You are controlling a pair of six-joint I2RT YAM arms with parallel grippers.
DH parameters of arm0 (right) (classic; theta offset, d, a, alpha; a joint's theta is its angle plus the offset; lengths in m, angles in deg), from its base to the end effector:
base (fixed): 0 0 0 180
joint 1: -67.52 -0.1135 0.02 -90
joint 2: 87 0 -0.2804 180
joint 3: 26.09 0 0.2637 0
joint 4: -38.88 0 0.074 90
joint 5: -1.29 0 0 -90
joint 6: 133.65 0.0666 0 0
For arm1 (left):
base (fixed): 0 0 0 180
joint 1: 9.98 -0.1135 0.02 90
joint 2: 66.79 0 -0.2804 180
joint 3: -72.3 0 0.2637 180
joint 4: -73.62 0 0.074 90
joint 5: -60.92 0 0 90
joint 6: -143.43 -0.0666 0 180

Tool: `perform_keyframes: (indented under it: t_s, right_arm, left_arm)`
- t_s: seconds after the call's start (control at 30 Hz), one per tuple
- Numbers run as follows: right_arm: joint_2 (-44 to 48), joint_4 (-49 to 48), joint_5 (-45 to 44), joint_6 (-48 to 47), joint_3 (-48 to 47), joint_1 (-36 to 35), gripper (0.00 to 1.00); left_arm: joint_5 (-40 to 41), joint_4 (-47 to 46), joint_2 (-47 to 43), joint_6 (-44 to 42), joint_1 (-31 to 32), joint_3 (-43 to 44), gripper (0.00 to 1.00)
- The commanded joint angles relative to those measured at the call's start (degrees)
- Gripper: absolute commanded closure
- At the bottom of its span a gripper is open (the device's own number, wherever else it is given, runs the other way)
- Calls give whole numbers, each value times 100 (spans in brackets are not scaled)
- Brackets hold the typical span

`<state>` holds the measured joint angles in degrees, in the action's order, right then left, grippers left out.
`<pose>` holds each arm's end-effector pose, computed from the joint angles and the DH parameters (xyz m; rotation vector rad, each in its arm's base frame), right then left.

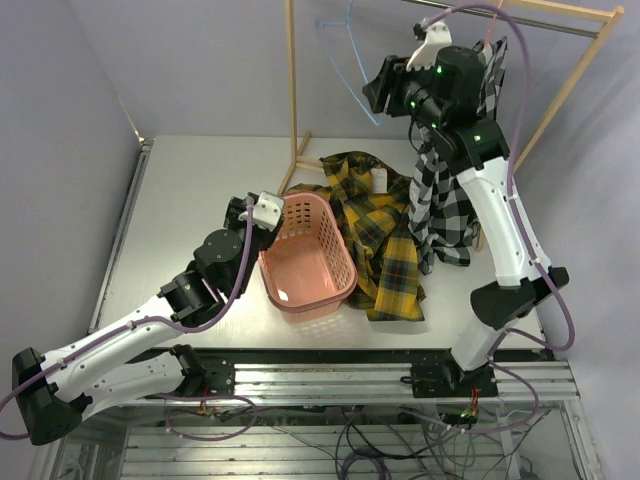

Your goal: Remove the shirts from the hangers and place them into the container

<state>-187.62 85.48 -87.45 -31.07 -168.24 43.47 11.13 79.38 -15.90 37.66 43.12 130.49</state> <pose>0.3730 0.1681 0.5515 -0.1851 1.6735 0.5018 0.1722 -0.1577 0.3679 0.3705 1.5054 0.0262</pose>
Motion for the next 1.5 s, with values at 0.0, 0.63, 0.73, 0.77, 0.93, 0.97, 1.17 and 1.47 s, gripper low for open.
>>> perform_keyframes:
  t_s: [0.0, 0.63, 0.73, 0.77, 0.93, 0.97, 1.17, 1.47]
  right_arm:
    - [679, -289, 316, 8, 952, 6, 44]
    - [3614, -100, 710, 647, 6110, -53, 26]
    - [3621, -371, 810, 943, 6703, -76, 25]
    - [3613, -466, 821, 1052, 6869, -90, 23]
    - [3470, -895, 524, 1427, 7535, -191, 18]
    - [3418, -985, 418, 1460, 7614, -196, 18]
    - [2718, -1424, -143, 1638, 7852, -196, 17]
    - [1745, -1733, -759, 1814, 7800, -196, 16]
  left_arm:
    - [-91, -38, -46, 109, -7, 32, 39]
    - [51, -234, -359, 222, -5, -121, 39]
    - [49, -185, -309, 247, -5, -95, 39]
    - [44, -148, -282, 250, -5, -78, 40]
    - [40, -103, -204, 233, -7, -47, 40]
    - [33, -104, -203, 232, -4, -48, 40]
    - [27, -82, -198, 230, -4, -39, 40]
    - [-25, -78, -180, 252, -10, -31, 40]
